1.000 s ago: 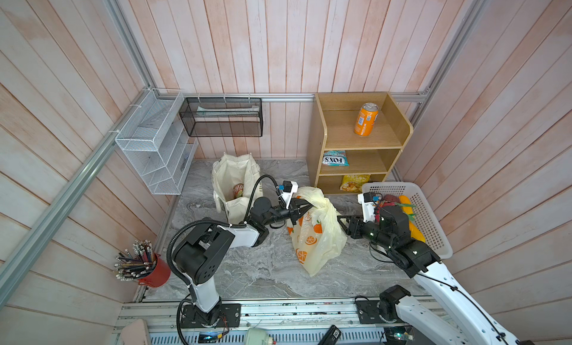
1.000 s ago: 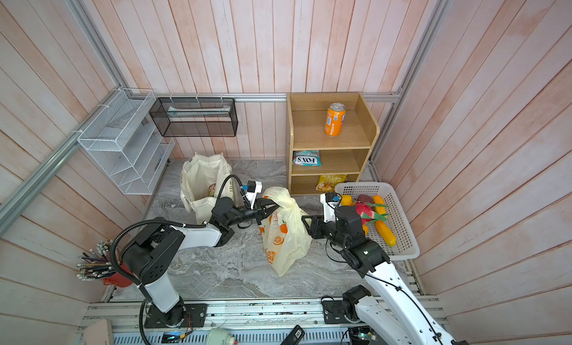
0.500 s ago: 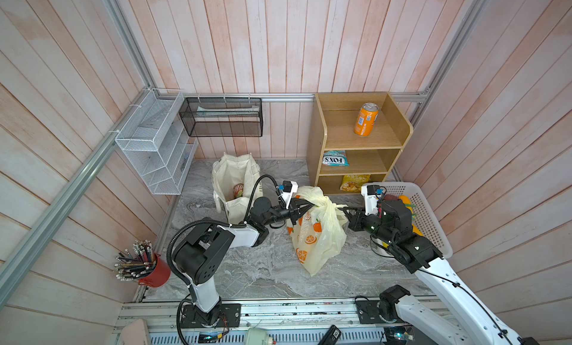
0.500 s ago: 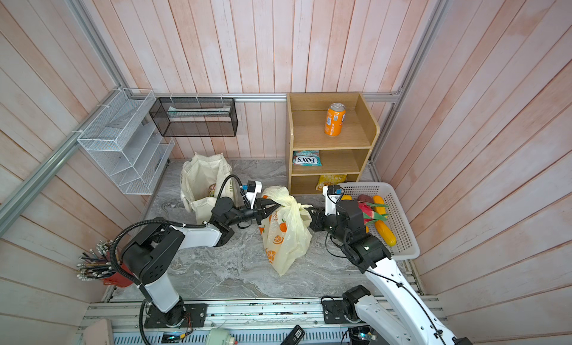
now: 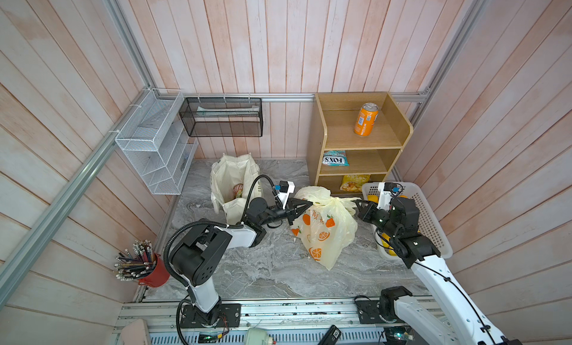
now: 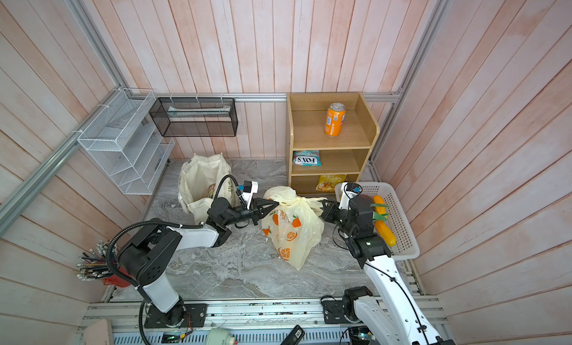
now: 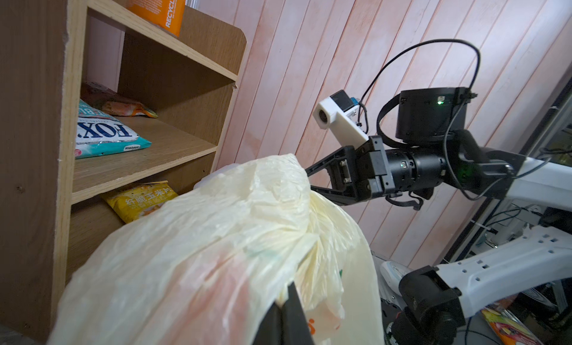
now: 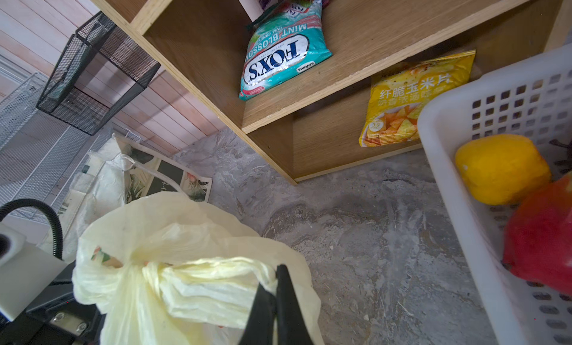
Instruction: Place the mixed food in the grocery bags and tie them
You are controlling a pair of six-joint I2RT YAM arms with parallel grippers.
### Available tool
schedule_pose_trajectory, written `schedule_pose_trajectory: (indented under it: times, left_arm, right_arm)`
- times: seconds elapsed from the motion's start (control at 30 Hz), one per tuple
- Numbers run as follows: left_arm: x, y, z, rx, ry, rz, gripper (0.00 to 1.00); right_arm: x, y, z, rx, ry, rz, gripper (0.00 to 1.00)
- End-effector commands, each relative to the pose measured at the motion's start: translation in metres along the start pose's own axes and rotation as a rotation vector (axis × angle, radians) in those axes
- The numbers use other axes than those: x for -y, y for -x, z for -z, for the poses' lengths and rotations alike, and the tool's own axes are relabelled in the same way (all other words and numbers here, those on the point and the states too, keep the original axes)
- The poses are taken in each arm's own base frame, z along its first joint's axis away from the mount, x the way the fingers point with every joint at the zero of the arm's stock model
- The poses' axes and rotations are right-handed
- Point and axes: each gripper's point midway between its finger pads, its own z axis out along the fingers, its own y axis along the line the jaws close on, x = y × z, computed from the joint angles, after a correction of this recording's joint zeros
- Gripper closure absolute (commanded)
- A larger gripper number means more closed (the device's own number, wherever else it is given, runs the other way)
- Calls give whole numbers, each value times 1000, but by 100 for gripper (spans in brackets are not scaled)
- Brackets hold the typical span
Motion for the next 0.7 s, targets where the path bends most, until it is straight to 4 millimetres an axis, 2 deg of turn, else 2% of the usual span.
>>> schedule_pose_trajectory:
  times: [0.0,0.2,0.3,0.5,0.67]
  left_arm:
    - [17,8,6,14,-77,-20,100]
    - [55,4,1,-59,-307,-2,100]
    - [68,-1,-5,-100,-361,6,100]
    - [73,-11,-9,-138,-385,22,100]
    - [68,0,-3,-58,-326,-1,100]
  right_arm:
    - [-3,2,-2,18,33,-19,100]
    - [-2,-4,-8,0,45,-39,100]
    - [-2,-6,-12,-6,60,-54,100]
    - [-2,-11,-22,-28,81,-78,100]
    - [19,-16,-27,-18,-1,-103,100]
